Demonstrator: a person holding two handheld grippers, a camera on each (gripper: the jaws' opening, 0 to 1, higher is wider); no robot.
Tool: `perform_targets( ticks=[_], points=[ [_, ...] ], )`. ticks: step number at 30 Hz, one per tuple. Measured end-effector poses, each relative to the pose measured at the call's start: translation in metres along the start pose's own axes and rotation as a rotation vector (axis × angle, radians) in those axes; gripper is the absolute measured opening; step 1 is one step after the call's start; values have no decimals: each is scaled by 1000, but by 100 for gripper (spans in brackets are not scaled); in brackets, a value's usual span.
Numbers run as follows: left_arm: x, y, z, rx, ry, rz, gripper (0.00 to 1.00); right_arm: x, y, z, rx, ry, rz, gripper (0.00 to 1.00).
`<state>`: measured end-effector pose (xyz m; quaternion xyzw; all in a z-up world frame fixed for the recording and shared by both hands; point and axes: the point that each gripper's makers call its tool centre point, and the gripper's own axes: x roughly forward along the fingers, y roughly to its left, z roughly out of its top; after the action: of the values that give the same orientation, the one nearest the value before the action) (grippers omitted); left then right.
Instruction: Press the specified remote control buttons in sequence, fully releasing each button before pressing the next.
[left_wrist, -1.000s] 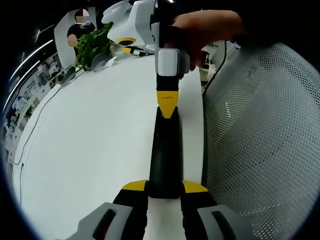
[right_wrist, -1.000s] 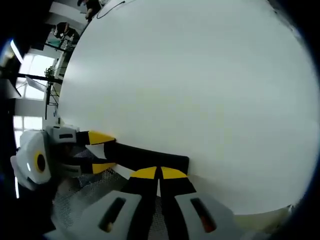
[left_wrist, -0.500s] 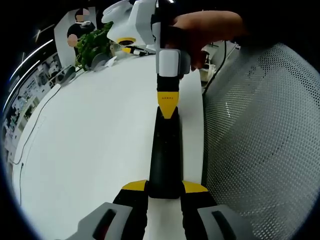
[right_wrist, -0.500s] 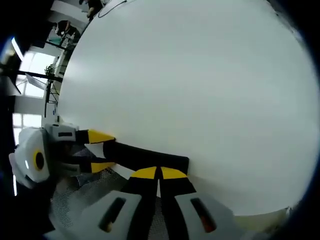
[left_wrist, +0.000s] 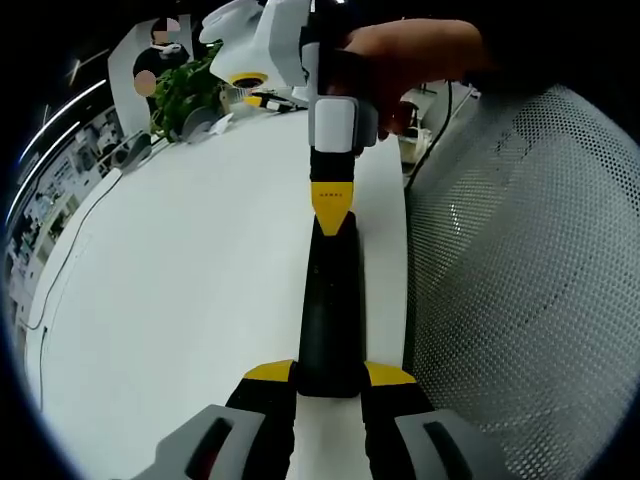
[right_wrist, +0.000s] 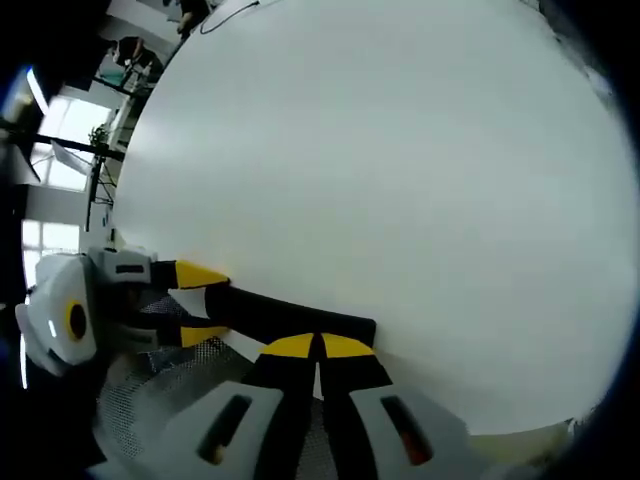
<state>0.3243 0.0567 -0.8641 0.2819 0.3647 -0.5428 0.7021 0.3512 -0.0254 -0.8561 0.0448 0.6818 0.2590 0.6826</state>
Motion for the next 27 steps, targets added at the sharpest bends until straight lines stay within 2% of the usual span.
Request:
perform_targets(
  ticks=[6, 27],
  points=[
    [0, 0, 0, 3, 2, 0, 25, 2, 2, 3, 12, -13, 27, 0],
    [1, 1, -1, 1, 0, -1, 25, 4, 6, 9, -30, -37, 22, 0]
  ],
)
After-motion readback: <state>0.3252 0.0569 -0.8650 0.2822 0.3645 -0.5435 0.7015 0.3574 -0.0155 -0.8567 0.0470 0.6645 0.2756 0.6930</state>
